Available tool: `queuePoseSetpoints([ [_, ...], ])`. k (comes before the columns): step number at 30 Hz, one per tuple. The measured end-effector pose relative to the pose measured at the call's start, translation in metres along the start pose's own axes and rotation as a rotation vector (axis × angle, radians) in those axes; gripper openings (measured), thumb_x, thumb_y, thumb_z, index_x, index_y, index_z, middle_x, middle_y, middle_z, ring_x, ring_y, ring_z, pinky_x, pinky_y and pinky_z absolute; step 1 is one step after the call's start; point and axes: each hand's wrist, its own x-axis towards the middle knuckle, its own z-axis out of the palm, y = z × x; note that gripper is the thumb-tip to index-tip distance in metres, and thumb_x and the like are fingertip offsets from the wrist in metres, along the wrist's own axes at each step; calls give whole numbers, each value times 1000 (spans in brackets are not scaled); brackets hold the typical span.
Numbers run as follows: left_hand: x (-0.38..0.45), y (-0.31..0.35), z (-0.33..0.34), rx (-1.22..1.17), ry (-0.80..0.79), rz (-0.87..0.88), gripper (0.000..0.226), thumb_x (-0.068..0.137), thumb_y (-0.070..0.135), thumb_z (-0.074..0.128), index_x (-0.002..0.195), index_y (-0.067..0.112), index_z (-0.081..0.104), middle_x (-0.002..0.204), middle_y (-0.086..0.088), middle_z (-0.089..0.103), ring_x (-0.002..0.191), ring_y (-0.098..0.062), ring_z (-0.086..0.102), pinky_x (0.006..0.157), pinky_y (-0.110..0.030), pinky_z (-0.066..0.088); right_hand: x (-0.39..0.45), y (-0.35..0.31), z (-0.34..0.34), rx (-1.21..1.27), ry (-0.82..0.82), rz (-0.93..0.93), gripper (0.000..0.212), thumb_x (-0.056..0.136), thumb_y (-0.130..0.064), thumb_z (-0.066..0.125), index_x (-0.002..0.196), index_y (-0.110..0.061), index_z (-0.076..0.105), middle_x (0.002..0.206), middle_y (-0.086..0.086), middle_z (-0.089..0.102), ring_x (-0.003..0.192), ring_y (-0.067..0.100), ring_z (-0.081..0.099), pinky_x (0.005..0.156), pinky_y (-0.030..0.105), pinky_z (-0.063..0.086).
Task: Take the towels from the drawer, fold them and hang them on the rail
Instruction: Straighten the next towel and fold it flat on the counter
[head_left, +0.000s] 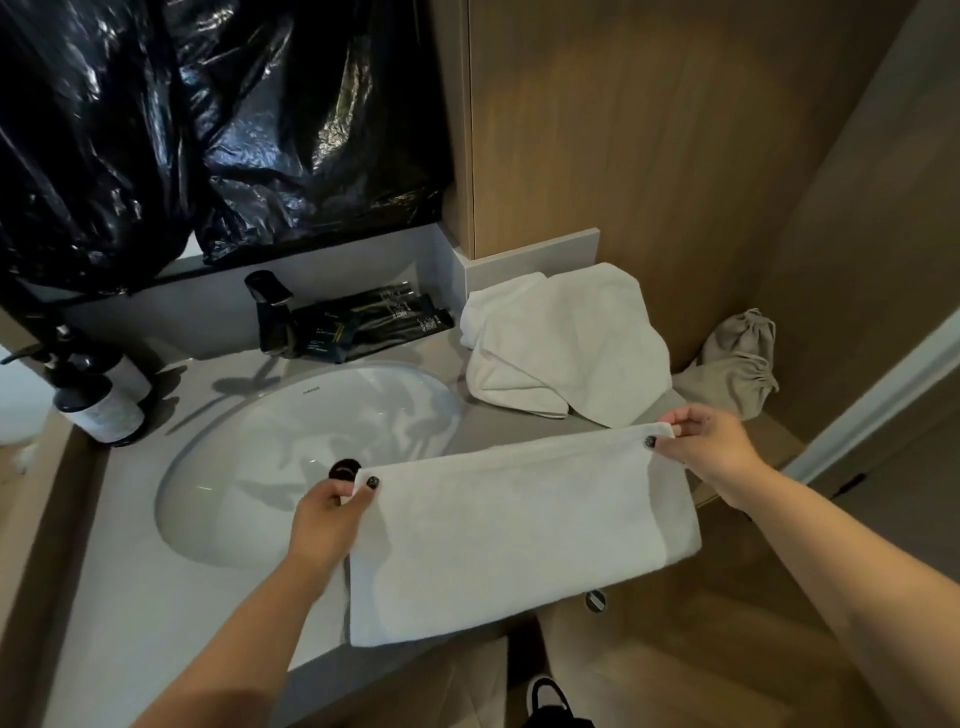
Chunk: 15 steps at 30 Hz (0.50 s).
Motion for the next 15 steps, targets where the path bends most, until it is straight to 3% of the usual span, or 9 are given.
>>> queuePoseSetpoints([
  [4, 15, 1, 17, -143, 24, -124, 26, 83, 22, 78, 75, 5, 60, 76, -16, 63, 72, -29, 60, 74, -42, 50, 34, 7, 1, -66, 45, 21, 19, 78, 0, 79, 81, -12, 65, 79, 9, 64, 72, 20, 57, 67, 33, 49],
  [10, 39, 6, 47, -162, 123, -183, 24, 82, 20, 78, 75, 0, 67, 76, -18, 69, 71, -30, 63, 73, -41, 53, 93, 17, -10, -159, 30, 35, 25, 71, -18, 88, 81, -15, 65, 74, 5, 64, 69, 21, 58, 73, 36, 51],
  [13, 47, 8, 68, -2, 229, -152, 25, 87, 27, 73, 75, 7, 63, 75, -10, 68, 75, -30, 64, 69, -36, 49, 117, 19, -4, -205, -4, 3, 24, 73, -18, 87, 79, -17, 64, 69, 1, 61, 65, 18, 55, 64, 27, 46],
  [15, 48, 11, 80, 165, 260, -101, 23, 91, 30, 65, 81, 10, 60, 73, -4, 64, 79, -30, 62, 68, -35, 42, 130, 19, 2, -249, 30, -37, 24, 74, -17, 85, 78, -18, 62, 70, 1, 59, 66, 18, 55, 63, 28, 45],
])
